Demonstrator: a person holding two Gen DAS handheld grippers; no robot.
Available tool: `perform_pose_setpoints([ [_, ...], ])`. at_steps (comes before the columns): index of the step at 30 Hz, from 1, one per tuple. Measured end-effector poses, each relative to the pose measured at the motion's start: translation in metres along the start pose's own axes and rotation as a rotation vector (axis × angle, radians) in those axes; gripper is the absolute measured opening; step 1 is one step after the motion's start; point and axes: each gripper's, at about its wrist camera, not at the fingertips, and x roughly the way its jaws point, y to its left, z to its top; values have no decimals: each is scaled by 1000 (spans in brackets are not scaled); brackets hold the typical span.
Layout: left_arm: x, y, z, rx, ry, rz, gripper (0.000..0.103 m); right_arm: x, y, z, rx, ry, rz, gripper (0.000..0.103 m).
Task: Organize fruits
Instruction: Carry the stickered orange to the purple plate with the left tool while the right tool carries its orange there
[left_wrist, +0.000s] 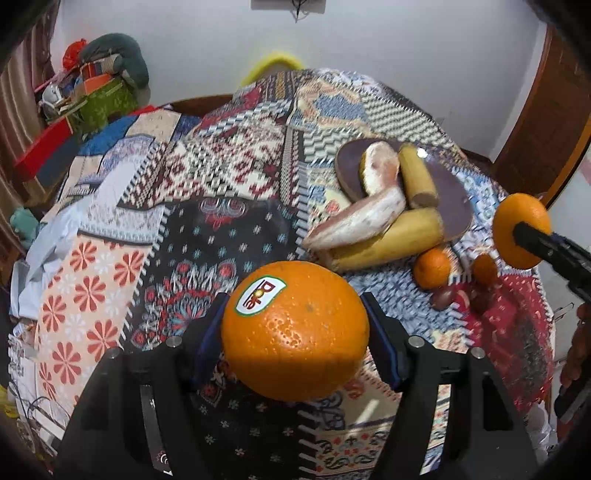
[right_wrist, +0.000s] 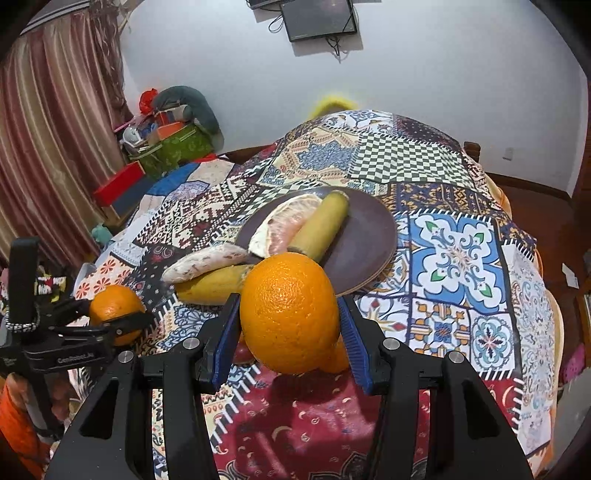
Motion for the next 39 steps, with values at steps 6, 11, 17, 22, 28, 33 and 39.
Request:
perform_pose_setpoints([
  [6, -14, -13, 24, 23, -54, -18, 69, -4, -9, 11, -3, -29, -11, 48],
  [11, -17, -24, 43, 45, -85, -25, 69, -8, -17, 23, -4, -56, -22, 48],
  [17, -13, -37, 67, 65, -108, -37, 69, -6, -30, 37, -12, -87, -47, 48],
  [22, -6, -51, 87, 97, -120, -41, 69, 1, -37, 49, -21, -100, -58, 48],
  [28, 10, -65, 109, 120, -112, -67, 69, 14, -41, 57, -46, -97, -64, 48],
  [33, 28, -76, 127, 137, -99, -84, 69, 27, -43, 62, -64, -89, -62, 48],
  [39, 52, -85, 145, 147, -69, -108, 69, 44, -49, 71, -84, -75, -74, 48],
])
